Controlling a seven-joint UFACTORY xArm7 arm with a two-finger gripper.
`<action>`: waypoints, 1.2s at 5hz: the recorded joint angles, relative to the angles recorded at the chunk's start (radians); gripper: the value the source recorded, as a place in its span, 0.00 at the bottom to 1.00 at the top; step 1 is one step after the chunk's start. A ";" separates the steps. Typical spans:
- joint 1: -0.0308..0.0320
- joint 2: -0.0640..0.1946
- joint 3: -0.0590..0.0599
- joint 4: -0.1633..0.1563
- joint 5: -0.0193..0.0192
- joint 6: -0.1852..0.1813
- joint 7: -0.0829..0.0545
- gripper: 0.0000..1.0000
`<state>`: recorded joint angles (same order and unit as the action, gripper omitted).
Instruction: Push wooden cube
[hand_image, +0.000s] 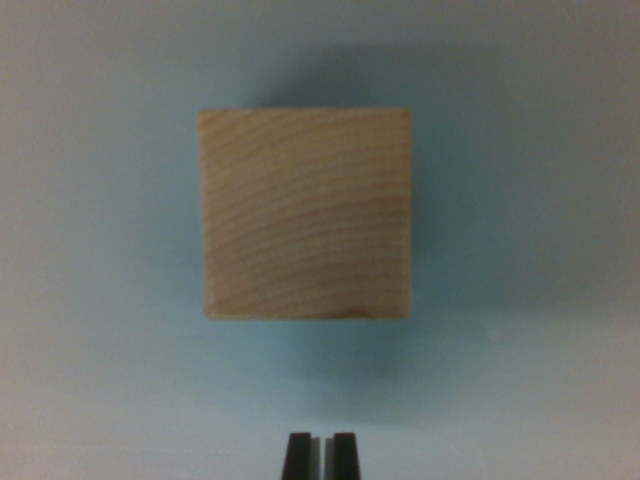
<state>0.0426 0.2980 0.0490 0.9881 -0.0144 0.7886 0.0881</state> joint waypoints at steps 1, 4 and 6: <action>0.0010 0.006 0.001 -0.012 -0.0009 -0.018 0.002 0.00; 0.0016 0.011 0.001 -0.020 -0.0016 -0.030 0.003 0.00; 0.0020 0.013 0.002 -0.024 -0.0019 -0.036 0.004 0.00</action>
<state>0.0445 0.3108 0.0506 0.9646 -0.0163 0.7522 0.0922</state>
